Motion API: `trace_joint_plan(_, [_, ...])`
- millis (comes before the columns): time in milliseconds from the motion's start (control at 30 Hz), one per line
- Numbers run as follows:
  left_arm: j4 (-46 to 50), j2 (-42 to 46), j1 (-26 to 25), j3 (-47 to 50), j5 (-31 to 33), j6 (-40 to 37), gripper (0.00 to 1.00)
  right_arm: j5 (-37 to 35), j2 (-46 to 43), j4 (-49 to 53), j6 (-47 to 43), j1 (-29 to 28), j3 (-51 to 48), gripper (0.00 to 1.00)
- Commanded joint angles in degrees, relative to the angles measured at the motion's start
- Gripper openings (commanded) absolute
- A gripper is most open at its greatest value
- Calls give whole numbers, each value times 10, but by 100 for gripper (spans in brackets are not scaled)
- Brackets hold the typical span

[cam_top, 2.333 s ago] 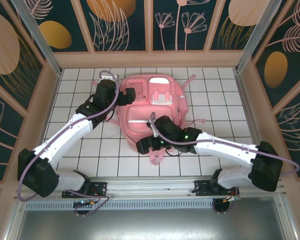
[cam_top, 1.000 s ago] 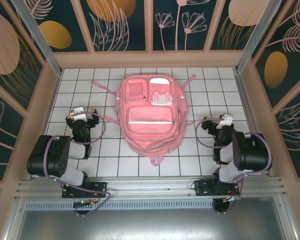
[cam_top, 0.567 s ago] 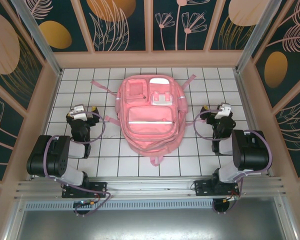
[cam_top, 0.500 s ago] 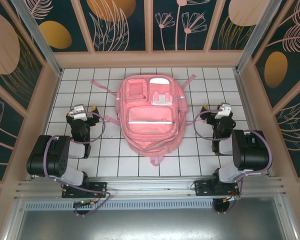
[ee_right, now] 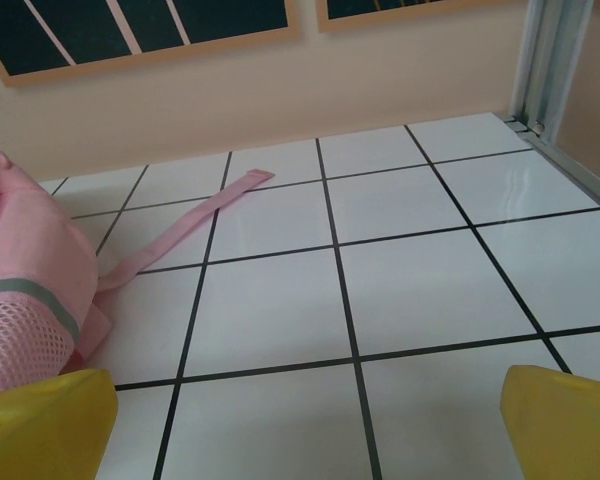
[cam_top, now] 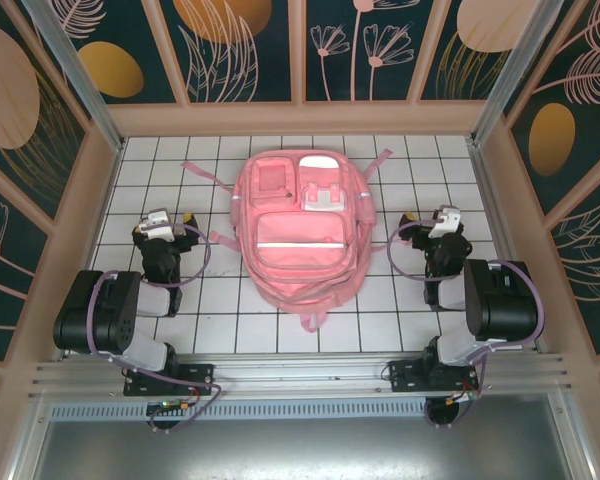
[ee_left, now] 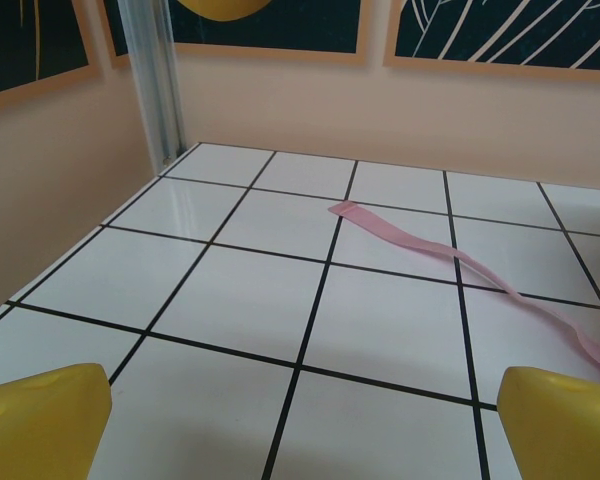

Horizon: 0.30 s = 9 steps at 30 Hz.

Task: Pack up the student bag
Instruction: Reset both arms

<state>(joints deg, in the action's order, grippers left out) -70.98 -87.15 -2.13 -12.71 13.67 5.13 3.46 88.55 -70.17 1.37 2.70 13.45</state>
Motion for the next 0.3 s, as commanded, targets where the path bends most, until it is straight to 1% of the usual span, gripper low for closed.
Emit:
trace_joint_plan(0, [-31, 0, 5, -3, -9, -3, 99, 21, -3, -6, -10, 4, 3, 99])
trace_joint_plan(267, [-30, 1, 4, -2, -11, -3, 99, 20, -3, -6, -10, 3, 3, 99])
